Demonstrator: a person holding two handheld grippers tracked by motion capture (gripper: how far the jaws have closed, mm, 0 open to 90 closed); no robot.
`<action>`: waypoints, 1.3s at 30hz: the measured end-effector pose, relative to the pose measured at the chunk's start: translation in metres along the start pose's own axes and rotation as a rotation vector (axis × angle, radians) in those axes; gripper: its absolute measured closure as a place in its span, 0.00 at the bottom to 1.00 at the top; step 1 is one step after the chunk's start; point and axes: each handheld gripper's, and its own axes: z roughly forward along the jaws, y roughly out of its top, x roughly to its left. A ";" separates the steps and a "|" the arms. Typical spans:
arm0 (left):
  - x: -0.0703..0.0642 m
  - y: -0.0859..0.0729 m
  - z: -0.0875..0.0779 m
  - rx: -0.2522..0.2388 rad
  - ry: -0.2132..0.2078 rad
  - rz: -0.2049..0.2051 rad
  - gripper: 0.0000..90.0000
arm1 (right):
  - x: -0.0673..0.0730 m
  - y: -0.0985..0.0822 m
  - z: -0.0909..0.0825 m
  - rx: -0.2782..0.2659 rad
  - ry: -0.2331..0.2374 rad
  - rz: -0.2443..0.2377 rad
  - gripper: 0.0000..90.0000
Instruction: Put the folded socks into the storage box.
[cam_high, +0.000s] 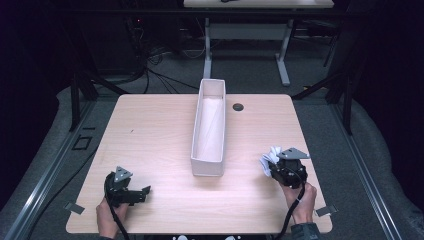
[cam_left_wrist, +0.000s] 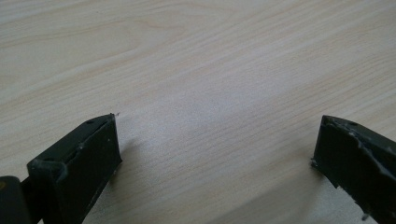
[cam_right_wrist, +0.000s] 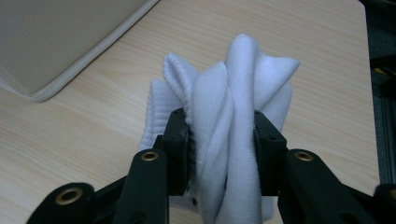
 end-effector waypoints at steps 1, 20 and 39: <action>0.000 0.000 0.000 0.000 0.000 0.000 0.00 | 0.001 0.001 -0.001 -0.007 -0.005 -0.002 0.71; 0.000 0.000 0.000 0.000 0.000 0.001 0.00 | 0.006 0.023 -0.009 -0.003 0.039 -0.034 0.71; 0.000 0.000 0.000 0.000 0.000 0.000 0.00 | 0.016 0.051 -0.020 -0.036 0.053 -0.073 0.71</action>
